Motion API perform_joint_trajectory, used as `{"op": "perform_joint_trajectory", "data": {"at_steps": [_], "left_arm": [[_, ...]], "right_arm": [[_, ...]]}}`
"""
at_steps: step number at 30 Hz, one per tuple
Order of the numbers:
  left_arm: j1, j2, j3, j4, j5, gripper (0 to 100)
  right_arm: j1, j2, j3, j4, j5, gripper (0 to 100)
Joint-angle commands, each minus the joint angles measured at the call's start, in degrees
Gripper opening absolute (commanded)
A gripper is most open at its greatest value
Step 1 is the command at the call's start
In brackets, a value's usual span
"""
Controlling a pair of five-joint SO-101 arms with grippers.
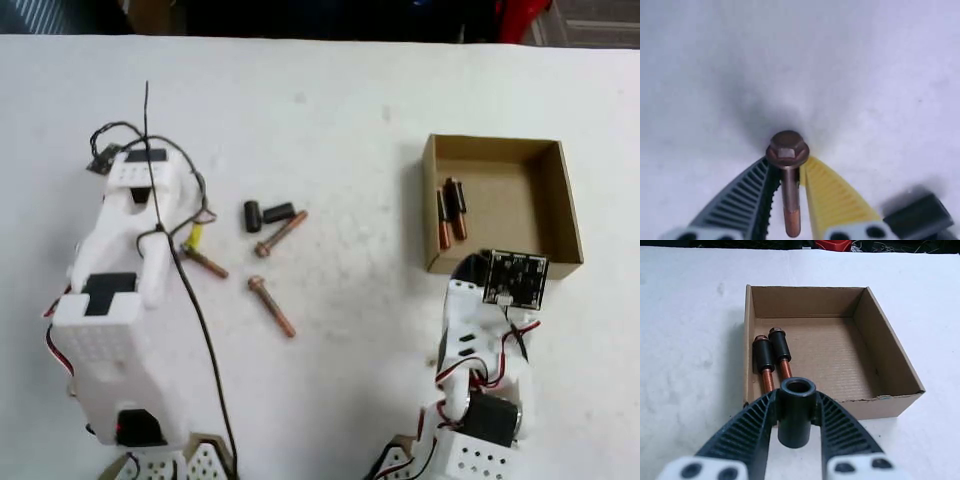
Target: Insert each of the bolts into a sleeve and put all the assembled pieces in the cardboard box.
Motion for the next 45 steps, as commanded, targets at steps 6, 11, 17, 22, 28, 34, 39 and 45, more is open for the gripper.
{"op": "perform_joint_trajectory", "data": {"at_steps": [6,11,17,22,28,34,39,45], "left_arm": [[0.8,1.8,0.0,1.2,-1.7,2],[2.3,1.2,-6.9,11.3,-19.2,2],[4.4,1.6,-13.4,19.5,-44.3,2],[5.8,1.8,-13.2,19.4,-54.0,2],[8.0,1.8,-13.2,17.8,-54.5,2],[8.0,1.9,-13.2,12.6,-54.5,2],[8.0,4.4,-13.7,12.3,-54.6,2],[7.6,7.1,-13.8,9.0,-54.7,2]], "right_arm": [[0.0,-0.7,-0.5,-1.2,-0.1,2.0],[0.0,-0.7,-0.5,-1.2,-0.1,2.0],[-0.1,-0.7,-0.5,-1.2,-0.1,2.0],[-0.1,-0.7,-0.5,-1.2,-0.1,2.1],[-0.2,-0.7,-0.5,-1.2,-0.1,2.1],[-0.2,-0.7,-0.5,-1.2,-0.1,2.1],[-3.7,-0.7,-0.4,-1.1,0.2,2.0],[-10.7,-0.7,-0.4,-1.1,3.9,1.8]]}}
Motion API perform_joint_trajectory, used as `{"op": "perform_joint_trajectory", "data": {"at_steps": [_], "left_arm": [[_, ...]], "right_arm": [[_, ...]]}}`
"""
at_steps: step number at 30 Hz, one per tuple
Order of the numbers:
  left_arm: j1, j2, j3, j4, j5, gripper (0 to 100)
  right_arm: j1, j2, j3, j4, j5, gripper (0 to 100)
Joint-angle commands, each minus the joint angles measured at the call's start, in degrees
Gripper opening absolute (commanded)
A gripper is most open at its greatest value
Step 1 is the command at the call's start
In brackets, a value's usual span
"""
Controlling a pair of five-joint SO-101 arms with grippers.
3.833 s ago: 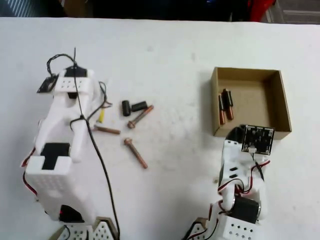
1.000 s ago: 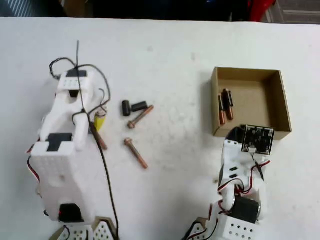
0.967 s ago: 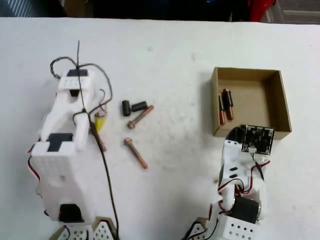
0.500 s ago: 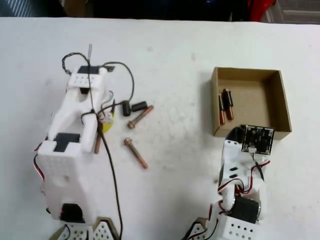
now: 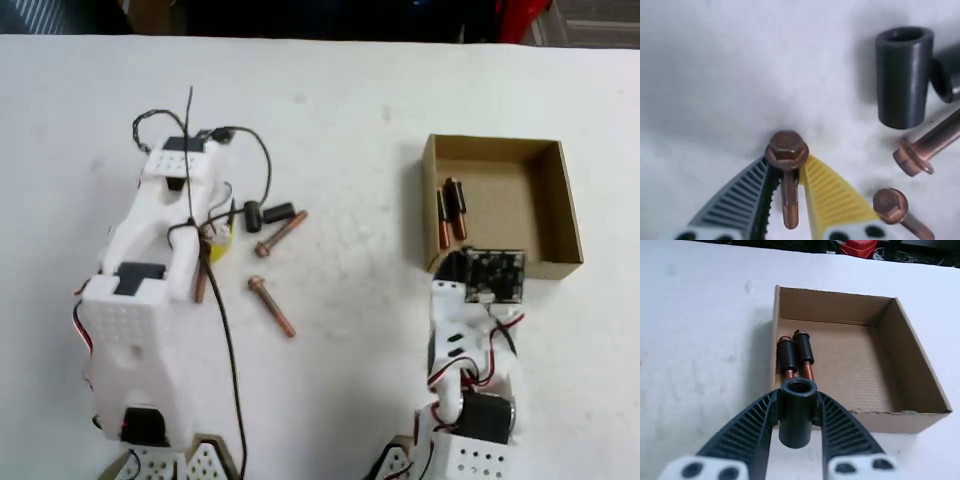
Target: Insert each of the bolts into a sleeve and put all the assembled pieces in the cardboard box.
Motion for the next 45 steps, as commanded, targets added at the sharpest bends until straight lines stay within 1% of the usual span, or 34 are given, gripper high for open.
{"op": "perform_joint_trajectory", "data": {"at_steps": [1,5,10,13,17,22,24,28,29,36,39,40,42,45], "left_arm": [[0.6,-0.4,-2.1,-3.1,-1.1,2],[0.6,-4.5,-1.5,-3.0,-4.9,2],[0.6,-10.0,1.5,-3.1,-5.0,2],[0.3,-13.7,6.2,-5.4,-5.2,2],[-2.1,-19.5,13.2,-8.9,-5.2,2],[-4.9,-26.2,20.8,-12.8,-5.2,2],[-5.6,-28.5,22.4,-12.8,-5.2,2],[-5.1,-31.9,24.4,-12.7,-5.2,2],[-4.7,-32.6,24.7,-12.7,-5.2,2],[-3.8,-34.4,24.3,-12.7,-5.5,2],[-3.4,-35.6,24.3,-12.7,-11.3,2],[-3.4,-36.2,24.3,-12.5,-12.0,2],[-3.7,-37.8,24.3,-12.4,-9.8,2],[-3.4,-42.1,24.3,-12.7,-7.8,2]], "right_arm": [[-5.7,-0.7,-0.4,-1.1,1.6,1.8],[-12.8,-0.7,-0.6,-1.5,1.7,1.8],[-21.1,-0.7,-0.6,-1.5,1.8,1.8],[-26.0,-0.7,-0.5,-3.8,1.8,1.8],[-31.7,-0.7,-0.4,-8.2,1.7,1.8],[-41.2,-0.7,-0.4,-12.4,1.1,1.8],[-41.7,-0.7,-0.4,-14.1,0.7,1.8],[-42.0,-0.7,-0.4,-14.9,-8.2,1.8],[-41.8,-0.7,-0.4,-14.9,-9.1,1.8],[-41.7,-0.7,0.1,-15.6,-8.3,1.8],[-40.4,-0.7,0.1,-19.0,-8.6,1.8],[-39.9,-0.7,0.1,-19.9,-9.9,1.8],[-39.2,-0.7,0.2,-20.0,-12.4,1.8],[-39.2,-0.7,0.8,-19.9,-12.7,1.8]]}}
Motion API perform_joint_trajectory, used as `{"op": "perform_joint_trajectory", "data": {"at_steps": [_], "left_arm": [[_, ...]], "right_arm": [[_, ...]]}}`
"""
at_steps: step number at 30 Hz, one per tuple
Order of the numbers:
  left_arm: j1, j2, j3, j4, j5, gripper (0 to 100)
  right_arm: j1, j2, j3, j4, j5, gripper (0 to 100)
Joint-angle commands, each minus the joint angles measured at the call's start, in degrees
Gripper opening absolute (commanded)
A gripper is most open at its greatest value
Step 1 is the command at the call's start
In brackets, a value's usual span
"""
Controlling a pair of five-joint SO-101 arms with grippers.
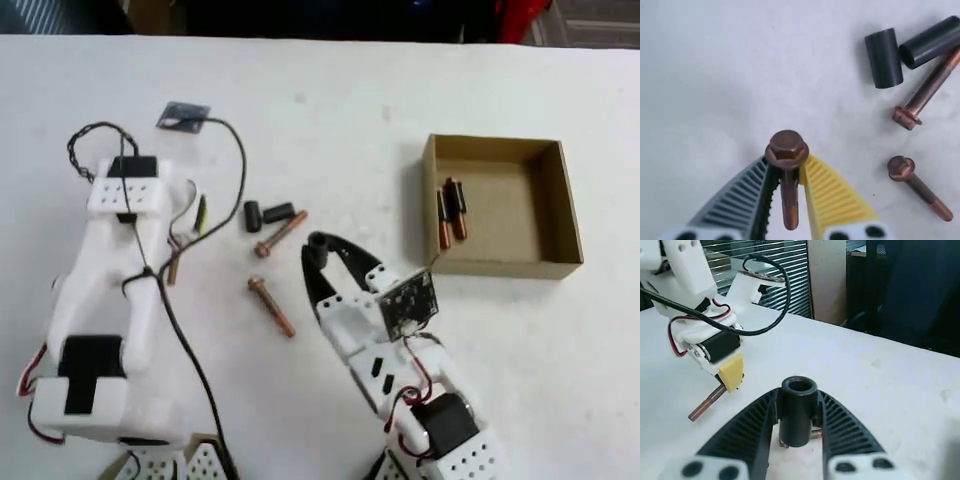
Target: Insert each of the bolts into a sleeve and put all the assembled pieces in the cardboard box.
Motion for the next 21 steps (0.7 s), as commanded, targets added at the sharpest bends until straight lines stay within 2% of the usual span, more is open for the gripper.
{"op": "perform_joint_trajectory", "data": {"at_steps": [1,10,14,19,21], "left_arm": [[1.8,-8.6,-1.2,-1.1,1.8,2],[8.0,-26.9,-0.7,-5.0,1.4,2],[10.4,-30.3,-0.6,-5.2,1.4,2],[16.0,-34.1,-1.1,-4.8,1.1,2],[18.7,-36.9,-1.1,-5.1,-2.1,2]], "right_arm": [[0.7,-0.7,-0.1,-1.4,-1.1,1.8],[1.7,-0.7,0.0,-1.2,-1.0,1.8],[5.4,-0.7,0.1,-1.2,-0.9,1.8],[5.8,-0.7,1.8,-1.3,-1.0,1.8],[5.8,-0.7,2.2,-1.3,-1.1,1.8]]}}
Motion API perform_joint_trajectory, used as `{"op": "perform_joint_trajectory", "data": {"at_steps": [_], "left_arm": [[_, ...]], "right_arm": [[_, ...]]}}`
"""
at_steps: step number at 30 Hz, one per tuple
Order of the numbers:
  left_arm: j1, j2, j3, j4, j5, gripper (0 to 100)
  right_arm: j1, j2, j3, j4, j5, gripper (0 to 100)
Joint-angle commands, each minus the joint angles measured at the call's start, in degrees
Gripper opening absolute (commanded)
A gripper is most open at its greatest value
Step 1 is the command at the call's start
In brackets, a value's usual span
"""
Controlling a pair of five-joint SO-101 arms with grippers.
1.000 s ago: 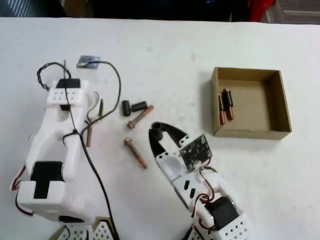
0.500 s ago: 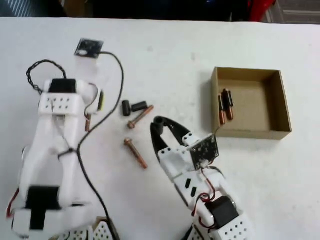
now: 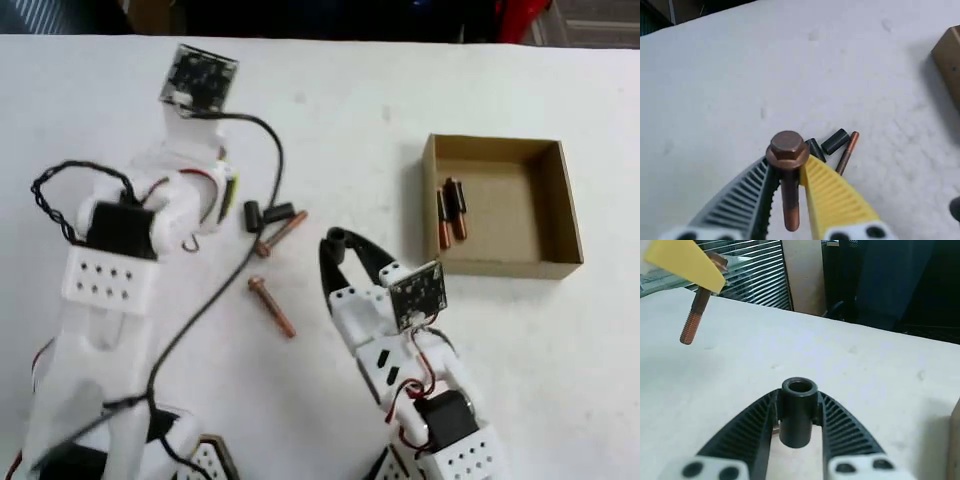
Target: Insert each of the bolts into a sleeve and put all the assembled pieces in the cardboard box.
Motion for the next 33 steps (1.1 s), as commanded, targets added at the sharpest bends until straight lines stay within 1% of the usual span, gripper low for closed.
{"op": "perform_joint_trajectory", "data": {"at_steps": [1,4,6,10,12,14,17,19,22,25,27,31,33], "left_arm": [[5.5,-7.2,-1.2,-1.6,-5.3,2],[9.5,-12.7,-1.2,-1.7,-9.6,2],[11.3,-16.6,-0.7,-3.0,-9.7,2],[12.5,-23.6,-0.6,-5.1,-9.6,2],[13.4,-26.2,-0.6,-5.1,-8.0,2],[13.4,-28.3,0.2,-5.1,-4.0,2],[13.5,-31.4,4.9,-7.0,0.0,2],[13.5,-34.4,10.0,-10.5,0.4,2],[13.8,-40.1,19.4,-19.0,0.7,2],[16.5,-46.6,29.5,-28.0,0.4,2],[17.1,-50.0,34.8,-32.4,0.3,2],[17.2,-52.0,42.6,-39.0,-3.5,2],[17.2,-52.0,45.3,-42.4,-3.6,2]], "right_arm": [[0.7,-0.7,-0.5,-1.1,-0.7,1.8],[0.7,-0.7,-0.5,-1.1,-0.8,1.8],[0.7,-0.7,-0.5,-1.1,-0.8,1.8],[0.7,-0.7,-0.8,-1.5,-0.9,1.8],[0.5,-0.7,-1.1,-2.2,-1.0,1.8],[-0.6,-0.7,-1.4,-3.1,-1.0,1.8],[-2.4,-0.7,-1.5,-3.1,-0.7,1.8],[-2.8,-0.7,-1.5,-3.1,-0.6,1.8],[-2.3,-0.7,-1.5,-3.0,-0.6,1.8],[-2.3,-0.7,-1.5,-2.9,-0.6,1.8],[-2.3,-0.7,-1.5,-2.9,-0.6,1.8],[-2.4,-0.7,-1.4,-2.8,-0.6,1.8],[-2.5,-0.7,-1.2,-2.8,-0.6,1.8]]}}
